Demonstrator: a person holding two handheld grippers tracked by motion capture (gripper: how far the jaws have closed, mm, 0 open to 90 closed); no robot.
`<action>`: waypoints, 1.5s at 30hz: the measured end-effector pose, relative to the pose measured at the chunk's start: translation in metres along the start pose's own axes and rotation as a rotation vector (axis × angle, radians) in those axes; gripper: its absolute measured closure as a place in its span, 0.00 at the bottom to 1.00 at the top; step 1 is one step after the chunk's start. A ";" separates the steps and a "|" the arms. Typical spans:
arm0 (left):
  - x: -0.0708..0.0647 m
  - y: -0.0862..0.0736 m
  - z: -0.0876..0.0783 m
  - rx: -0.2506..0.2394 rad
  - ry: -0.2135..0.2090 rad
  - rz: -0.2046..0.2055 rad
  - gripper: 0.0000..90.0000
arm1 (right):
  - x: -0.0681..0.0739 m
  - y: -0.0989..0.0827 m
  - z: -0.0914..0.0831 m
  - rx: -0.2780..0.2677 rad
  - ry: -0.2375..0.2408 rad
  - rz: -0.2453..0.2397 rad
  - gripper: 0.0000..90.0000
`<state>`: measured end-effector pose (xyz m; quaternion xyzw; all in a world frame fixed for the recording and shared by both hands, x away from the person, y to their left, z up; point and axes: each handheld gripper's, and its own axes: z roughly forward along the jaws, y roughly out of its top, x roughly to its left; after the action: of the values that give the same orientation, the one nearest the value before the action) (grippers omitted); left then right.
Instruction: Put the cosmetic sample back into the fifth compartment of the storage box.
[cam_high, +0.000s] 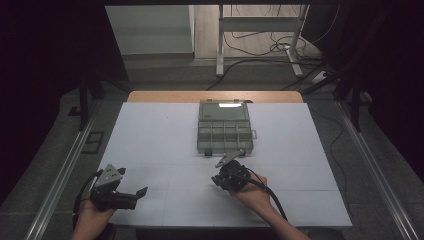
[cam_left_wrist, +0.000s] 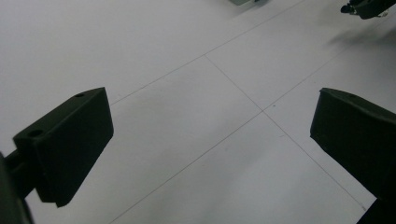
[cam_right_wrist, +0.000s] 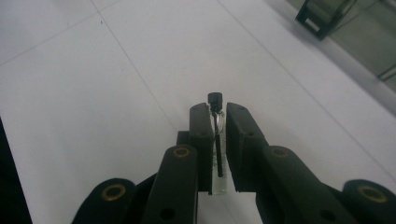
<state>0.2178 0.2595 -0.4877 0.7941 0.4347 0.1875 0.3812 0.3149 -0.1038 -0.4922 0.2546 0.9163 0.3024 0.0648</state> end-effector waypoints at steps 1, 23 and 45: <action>0.000 0.000 0.000 0.000 0.001 -0.001 0.00 | -0.001 0.000 -0.001 -0.004 0.000 0.003 0.90; -0.002 0.002 0.000 -0.012 -0.033 -0.018 0.00 | -0.023 0.006 -0.018 -0.085 -0.025 0.043 0.90; -0.001 0.002 0.002 -0.006 -0.033 -0.027 0.00 | -0.044 0.024 -0.015 -0.142 -0.031 0.100 0.90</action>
<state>0.2193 0.2573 -0.4870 0.7900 0.4385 0.1705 0.3931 0.3593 -0.1175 -0.4674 0.2993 0.8775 0.3656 0.0817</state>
